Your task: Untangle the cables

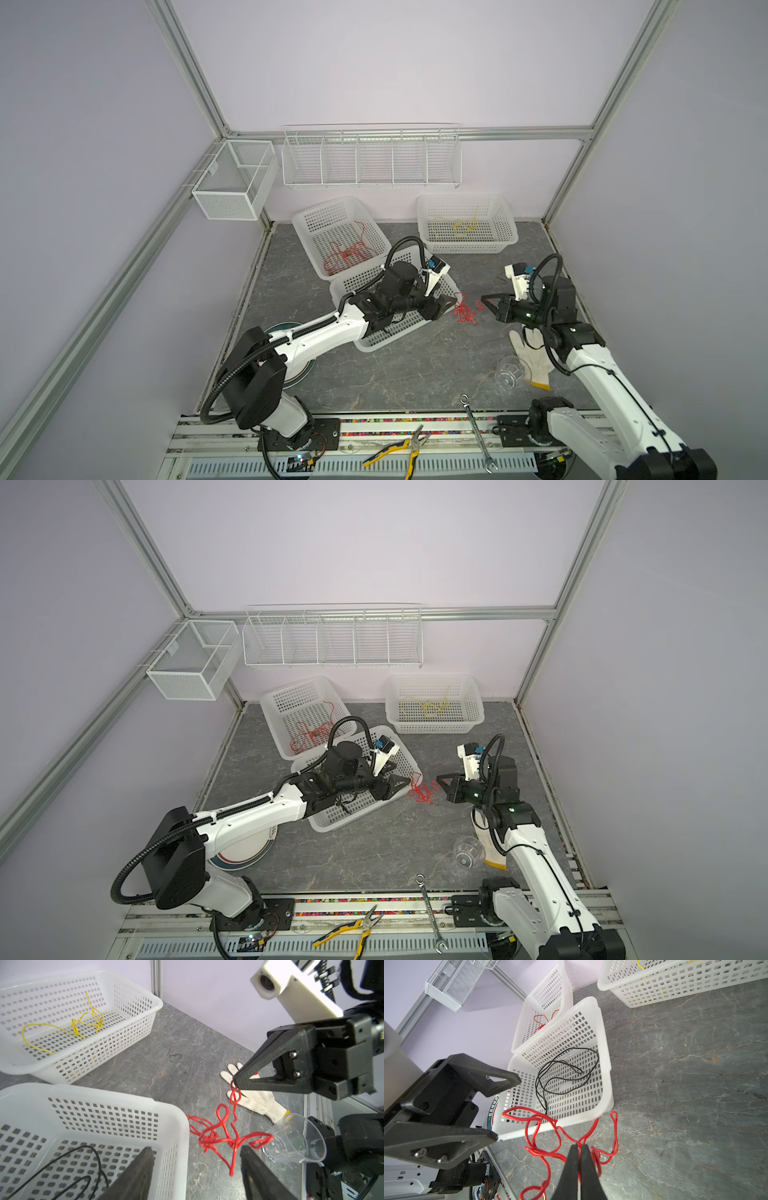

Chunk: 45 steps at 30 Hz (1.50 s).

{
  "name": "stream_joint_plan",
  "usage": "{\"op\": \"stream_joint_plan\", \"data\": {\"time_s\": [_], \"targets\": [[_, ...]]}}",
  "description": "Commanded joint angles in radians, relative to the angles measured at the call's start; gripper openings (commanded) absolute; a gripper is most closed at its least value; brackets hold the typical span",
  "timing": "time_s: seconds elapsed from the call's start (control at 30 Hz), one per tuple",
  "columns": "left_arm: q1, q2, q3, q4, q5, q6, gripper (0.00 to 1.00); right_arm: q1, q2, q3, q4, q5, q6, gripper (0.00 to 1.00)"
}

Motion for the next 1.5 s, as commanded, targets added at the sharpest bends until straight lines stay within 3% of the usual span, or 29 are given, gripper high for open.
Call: {"op": "stream_joint_plan", "data": {"time_s": [0.0, 0.13, 0.3, 0.47, 0.57, 0.67, 0.87, 1.17, 1.33, 1.47], "targets": [[-0.005, 0.03, 0.045, 0.062, 0.048, -0.008, 0.62, 0.01, 0.005, 0.017, 0.019, -0.031, -0.029, 0.07], [-0.016, 0.067, 0.07, 0.058, 0.057, -0.003, 0.51, 0.014, 0.007, 0.018, 0.018, -0.031, -0.035, 0.07], [-0.027, 0.114, 0.105, 0.015, 0.037, 0.001, 0.3, 0.014, 0.002, 0.023, 0.013, -0.023, -0.042, 0.07], [-0.034, 0.137, 0.127, -0.016, 0.028, 0.007, 0.19, 0.015, -0.004, 0.027, -0.001, -0.007, -0.051, 0.07], [-0.038, 0.138, 0.132, -0.029, 0.015, 0.009, 0.01, 0.015, -0.012, 0.027, -0.009, 0.028, -0.052, 0.07], [-0.038, 0.126, 0.128, -0.044, -0.038, 0.007, 0.0, 0.015, -0.035, 0.03, -0.043, 0.151, -0.045, 0.06], [-0.038, 0.077, 0.103, -0.101, -0.201, 0.009, 0.0, 0.015, -0.102, 0.046, -0.174, 0.531, -0.024, 0.06], [-0.038, 0.006, 0.079, -0.123, -0.253, -0.001, 0.0, 0.015, -0.159, 0.028, -0.254, 0.786, 0.018, 0.06], [-0.038, -0.04, 0.063, -0.119, -0.306, -0.002, 0.0, 0.015, -0.182, 0.017, -0.284, 0.864, 0.025, 0.07], [-0.036, -0.083, 0.04, -0.068, -0.276, -0.008, 0.0, 0.015, -0.203, -0.005, -0.218, 0.707, -0.002, 0.21]]}}
